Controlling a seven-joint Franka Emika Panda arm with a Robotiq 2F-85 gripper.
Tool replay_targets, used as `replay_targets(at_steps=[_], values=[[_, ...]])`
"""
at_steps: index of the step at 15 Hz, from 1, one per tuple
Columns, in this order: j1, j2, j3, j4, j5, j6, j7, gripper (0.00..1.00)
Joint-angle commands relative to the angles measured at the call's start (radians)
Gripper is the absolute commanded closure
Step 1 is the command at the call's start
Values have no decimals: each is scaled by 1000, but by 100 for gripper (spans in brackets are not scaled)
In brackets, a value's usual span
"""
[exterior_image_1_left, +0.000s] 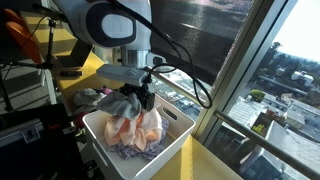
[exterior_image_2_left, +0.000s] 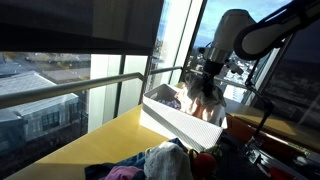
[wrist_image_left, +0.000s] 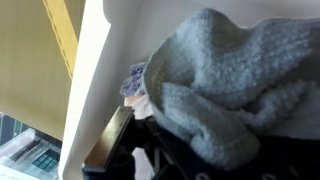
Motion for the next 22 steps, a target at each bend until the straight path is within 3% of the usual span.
replay_targets(at_steps=[1, 6, 10, 15, 19, 22], values=[[-17, 78, -2, 39, 6, 31, 2, 65], [-2, -38, -1, -13, -97, -6, 98, 31], [36, -132, 48, -31, -216, -31, 212, 1], [167, -148, 213, -47, -215, -70, 326, 0], [271, 48, 323, 35, -216, -24, 421, 0], [301, 227, 317, 110, -225, 53, 407, 0]])
